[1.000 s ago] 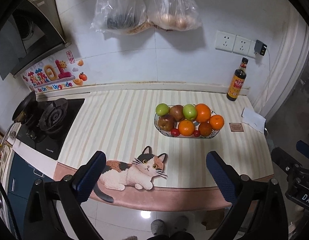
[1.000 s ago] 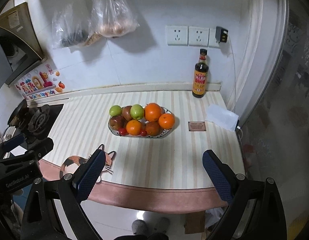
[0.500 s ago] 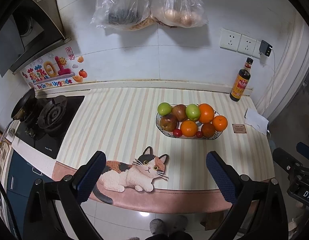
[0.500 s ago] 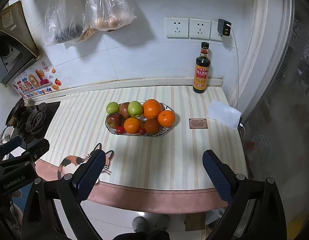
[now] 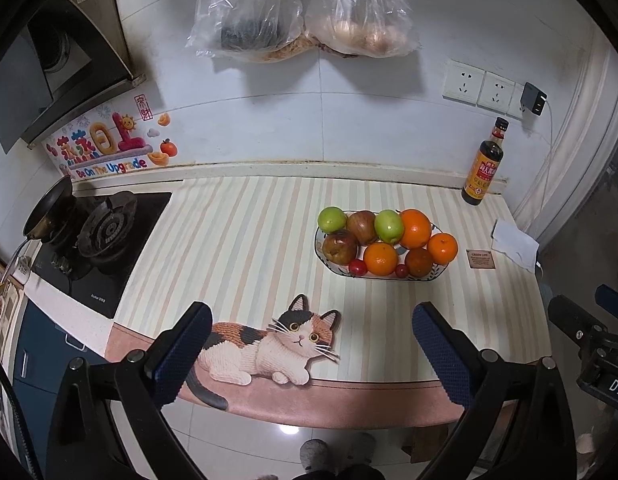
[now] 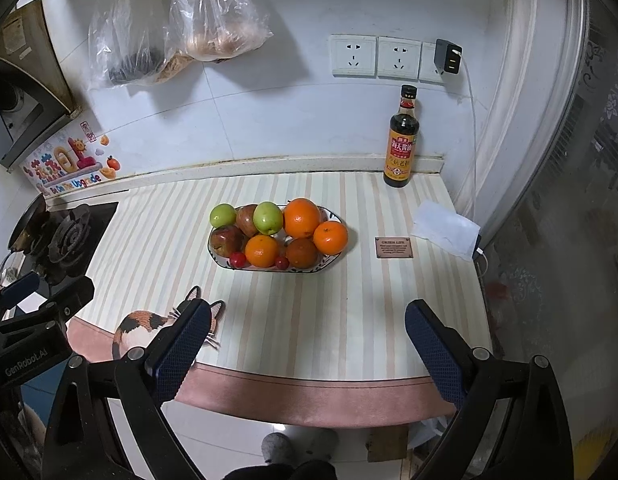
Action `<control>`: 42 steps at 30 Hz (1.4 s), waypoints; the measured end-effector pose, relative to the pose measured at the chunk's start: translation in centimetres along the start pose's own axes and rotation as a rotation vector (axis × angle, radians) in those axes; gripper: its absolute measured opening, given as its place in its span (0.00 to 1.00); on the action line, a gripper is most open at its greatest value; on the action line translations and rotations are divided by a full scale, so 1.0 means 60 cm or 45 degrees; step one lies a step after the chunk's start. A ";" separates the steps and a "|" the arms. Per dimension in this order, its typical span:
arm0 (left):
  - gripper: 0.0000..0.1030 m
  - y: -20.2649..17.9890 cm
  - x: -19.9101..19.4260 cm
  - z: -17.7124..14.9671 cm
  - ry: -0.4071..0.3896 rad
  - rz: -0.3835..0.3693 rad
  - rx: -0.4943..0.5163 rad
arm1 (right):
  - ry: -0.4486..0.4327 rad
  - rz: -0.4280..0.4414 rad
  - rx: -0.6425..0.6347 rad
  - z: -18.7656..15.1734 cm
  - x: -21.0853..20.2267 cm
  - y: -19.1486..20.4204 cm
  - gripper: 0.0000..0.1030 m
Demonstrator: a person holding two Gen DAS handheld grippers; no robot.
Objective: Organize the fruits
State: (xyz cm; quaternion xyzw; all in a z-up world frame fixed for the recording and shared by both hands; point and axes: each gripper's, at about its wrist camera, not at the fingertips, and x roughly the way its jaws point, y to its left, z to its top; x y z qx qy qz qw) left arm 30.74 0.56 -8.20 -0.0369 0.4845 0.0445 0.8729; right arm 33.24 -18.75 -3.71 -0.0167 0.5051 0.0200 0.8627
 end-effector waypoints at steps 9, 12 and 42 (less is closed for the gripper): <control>1.00 0.000 0.000 0.000 0.000 -0.004 0.000 | -0.002 -0.005 0.000 -0.002 0.000 0.000 0.97; 1.00 0.000 0.000 0.000 0.000 -0.003 0.002 | -0.003 -0.003 0.001 -0.002 0.000 0.000 0.97; 1.00 -0.010 -0.019 -0.009 -0.017 -0.009 -0.007 | -0.010 0.010 0.002 -0.009 -0.018 0.001 0.97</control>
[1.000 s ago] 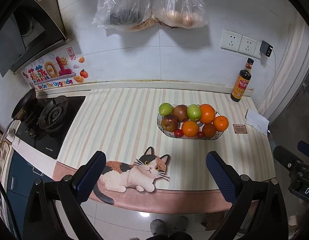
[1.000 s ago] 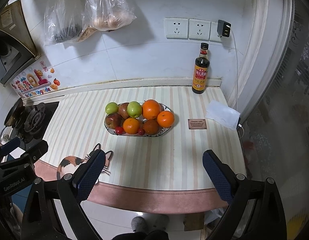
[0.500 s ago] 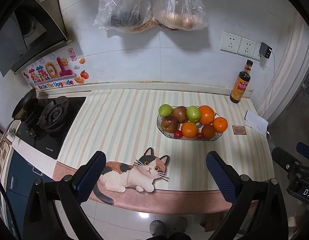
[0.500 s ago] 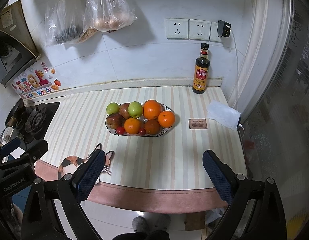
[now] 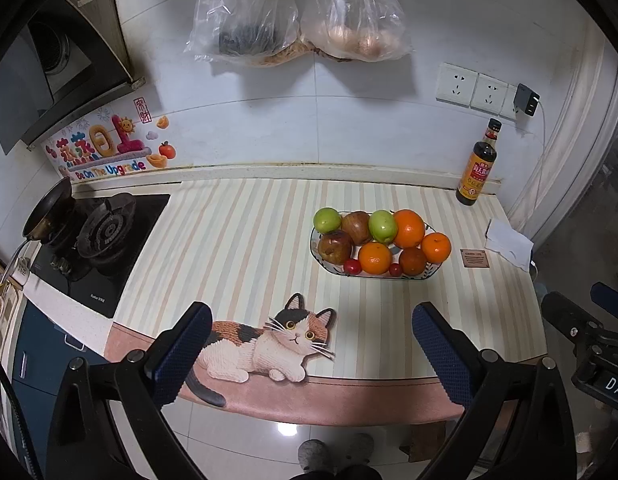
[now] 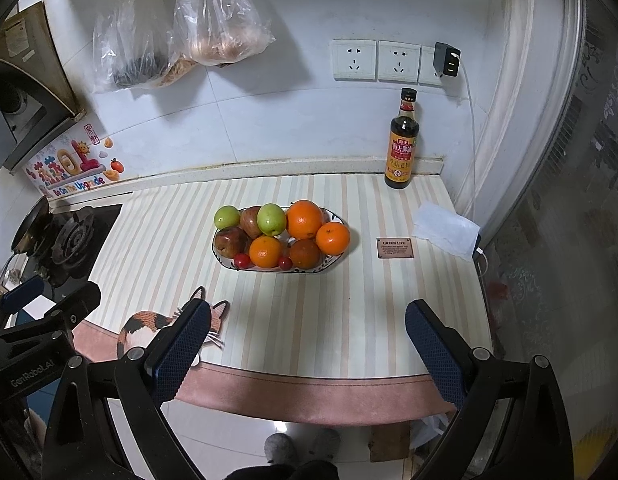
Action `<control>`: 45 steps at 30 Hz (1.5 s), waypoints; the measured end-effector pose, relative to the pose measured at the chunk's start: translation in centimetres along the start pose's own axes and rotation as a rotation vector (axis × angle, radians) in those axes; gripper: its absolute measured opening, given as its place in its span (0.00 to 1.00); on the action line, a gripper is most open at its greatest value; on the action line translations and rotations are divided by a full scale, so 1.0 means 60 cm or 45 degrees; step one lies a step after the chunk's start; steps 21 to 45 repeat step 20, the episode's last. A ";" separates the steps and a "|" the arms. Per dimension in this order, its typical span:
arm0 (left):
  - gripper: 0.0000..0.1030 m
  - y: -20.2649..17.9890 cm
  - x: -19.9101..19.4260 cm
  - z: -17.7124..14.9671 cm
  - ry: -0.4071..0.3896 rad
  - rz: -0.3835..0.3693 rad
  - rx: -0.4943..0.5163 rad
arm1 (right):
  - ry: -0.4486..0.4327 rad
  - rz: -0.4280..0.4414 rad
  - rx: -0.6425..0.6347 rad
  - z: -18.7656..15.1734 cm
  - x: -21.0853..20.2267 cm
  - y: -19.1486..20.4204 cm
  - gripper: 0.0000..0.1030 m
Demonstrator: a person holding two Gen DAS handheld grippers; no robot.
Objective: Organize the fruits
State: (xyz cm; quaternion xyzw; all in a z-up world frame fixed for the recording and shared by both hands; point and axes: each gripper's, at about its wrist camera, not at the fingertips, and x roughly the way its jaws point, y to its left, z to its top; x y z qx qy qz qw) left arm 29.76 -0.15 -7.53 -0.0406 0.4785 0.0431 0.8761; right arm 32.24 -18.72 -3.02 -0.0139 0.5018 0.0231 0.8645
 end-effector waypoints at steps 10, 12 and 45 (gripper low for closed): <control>1.00 -0.001 -0.009 0.002 -0.009 -0.002 0.002 | -0.004 0.005 0.003 -0.002 -0.005 -0.003 0.97; 1.00 -0.001 -0.008 0.002 -0.008 -0.003 0.002 | -0.006 0.004 0.004 -0.003 -0.009 -0.003 0.97; 1.00 -0.002 -0.010 0.003 -0.018 -0.008 0.004 | 0.003 0.015 0.010 0.000 -0.009 -0.006 0.97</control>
